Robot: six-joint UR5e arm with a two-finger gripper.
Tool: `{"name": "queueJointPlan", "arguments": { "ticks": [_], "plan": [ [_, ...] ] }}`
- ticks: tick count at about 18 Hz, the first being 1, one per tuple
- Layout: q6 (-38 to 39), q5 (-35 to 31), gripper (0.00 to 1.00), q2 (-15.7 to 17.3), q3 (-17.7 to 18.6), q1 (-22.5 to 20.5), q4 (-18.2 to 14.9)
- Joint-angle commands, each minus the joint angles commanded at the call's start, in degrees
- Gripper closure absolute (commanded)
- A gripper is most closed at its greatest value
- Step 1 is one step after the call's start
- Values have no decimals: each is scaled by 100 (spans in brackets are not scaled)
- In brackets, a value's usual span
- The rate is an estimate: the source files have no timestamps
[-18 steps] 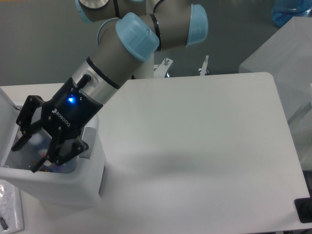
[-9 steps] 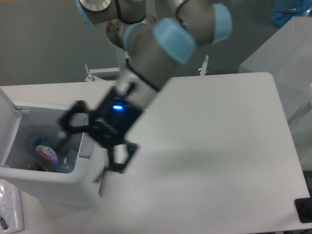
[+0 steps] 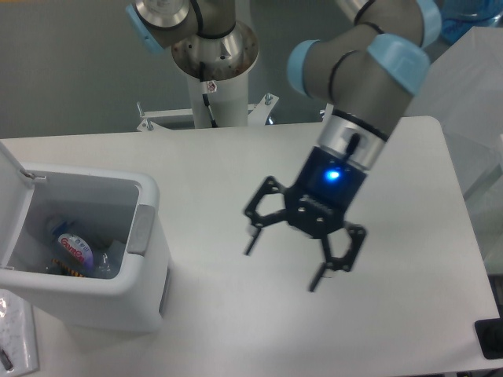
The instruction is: Place the trash in the trash can
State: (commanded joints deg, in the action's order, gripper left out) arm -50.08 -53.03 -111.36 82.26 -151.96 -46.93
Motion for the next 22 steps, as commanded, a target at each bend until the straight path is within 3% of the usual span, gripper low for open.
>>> {"name": "queueJointPlan", "arguments": {
  "ticks": [3,8,10,13,16,19,22],
  "plan": [
    [-72,-1102,0,-53,96,44,-26],
    [-89,-1928,0,-88,88,61,-290],
    [-368,-2202,0,-123,-17,70,-613],
    [-1282,-2378,0,-149,-376,79,-1526],
    [-1522,-2676,0,-255,-755,88,-2292],
    [-1767,-3141,0,-343,-958,220,-2671],
    [-1891,-3345,0,-360,-984,299,-2760]
  ]
}}
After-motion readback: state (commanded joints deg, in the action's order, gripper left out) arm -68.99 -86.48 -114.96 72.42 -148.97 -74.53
